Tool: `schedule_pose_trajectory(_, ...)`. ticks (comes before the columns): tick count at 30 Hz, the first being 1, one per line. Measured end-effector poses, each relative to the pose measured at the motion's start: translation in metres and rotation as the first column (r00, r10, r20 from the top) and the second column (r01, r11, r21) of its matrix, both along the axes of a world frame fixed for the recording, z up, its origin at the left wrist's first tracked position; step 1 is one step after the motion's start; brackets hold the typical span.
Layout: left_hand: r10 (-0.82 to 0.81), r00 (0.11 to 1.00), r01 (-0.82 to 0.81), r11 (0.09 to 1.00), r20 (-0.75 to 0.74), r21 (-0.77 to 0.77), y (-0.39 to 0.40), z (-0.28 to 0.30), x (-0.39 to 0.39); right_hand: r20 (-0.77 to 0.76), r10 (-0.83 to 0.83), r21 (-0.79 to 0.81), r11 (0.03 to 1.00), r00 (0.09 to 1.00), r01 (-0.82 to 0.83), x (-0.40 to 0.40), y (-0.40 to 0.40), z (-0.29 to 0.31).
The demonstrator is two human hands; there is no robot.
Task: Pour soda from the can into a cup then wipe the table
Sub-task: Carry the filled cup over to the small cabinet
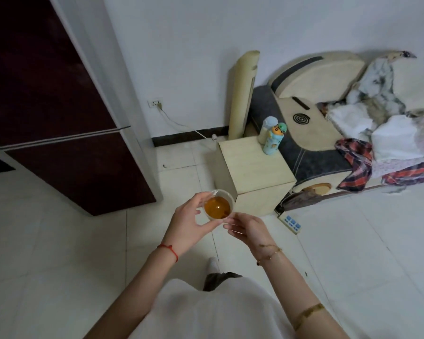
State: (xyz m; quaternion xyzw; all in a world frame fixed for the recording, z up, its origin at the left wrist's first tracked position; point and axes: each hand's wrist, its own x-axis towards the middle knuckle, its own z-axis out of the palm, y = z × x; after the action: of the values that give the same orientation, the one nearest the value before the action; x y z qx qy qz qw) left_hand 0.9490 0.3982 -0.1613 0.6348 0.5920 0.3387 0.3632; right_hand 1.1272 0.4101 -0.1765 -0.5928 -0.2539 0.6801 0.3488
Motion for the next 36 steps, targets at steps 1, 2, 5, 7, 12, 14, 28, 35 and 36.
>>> schedule_pose_trajectory(1,-0.002,1.000,0.002,1.000,-0.004,0.004,0.019,0.002,-0.001,-0.006,-0.003,0.000,1.000,1.000,0.003,-0.001,0.021,0.002)
schedule_pose_trajectory(2,-0.003,1.000,0.003,1.000,-0.007,0.007,0.038,0.004,-0.001,-0.013,-0.006,-0.003,1.000,1.000,0.006,-0.001,0.040,0.003)
schedule_pose_trajectory(5,-0.012,1.000,0.012,1.000,-0.017,0.004,0.090,0.006,-0.001,-0.006,-0.007,-0.013,1.000,1.000,0.007,-0.002,0.091,0.005)
schedule_pose_trajectory(7,-0.024,1.000,0.024,1.000,-0.006,-0.001,0.121,0.005,-0.002,0.006,-0.016,-0.014,1.000,1.000,0.017,-0.003,0.121,0.006)
schedule_pose_trajectory(12,-0.090,0.996,0.090,0.996,0.004,-0.017,0.193,0.002,0.001,0.030,-0.086,-0.026,0.996,0.996,0.087,0.000,0.179,0.002)
schedule_pose_trajectory(14,-0.136,0.991,0.136,0.991,0.011,-0.018,0.222,-0.002,0.003,0.028,-0.136,-0.032,0.990,0.990,0.137,0.002,0.198,0.000)
schedule_pose_trajectory(28,-0.633,0.774,0.630,0.771,-0.008,-0.092,0.434,-0.008,0.018,0.006,-0.608,-0.051,0.793,0.794,0.607,-0.015,0.329,-0.022)
schedule_pose_trajectory(35,-0.782,0.622,0.777,0.622,-0.035,-0.098,0.506,-0.018,0.023,0.016,-0.769,-0.051,0.637,0.639,0.769,-0.038,0.373,-0.027)
schedule_pose_trajectory(36,-0.794,0.607,0.788,0.607,-0.036,-0.100,0.513,-0.020,0.025,0.020,-0.786,-0.059,0.616,0.618,0.785,-0.039,0.378,-0.029)
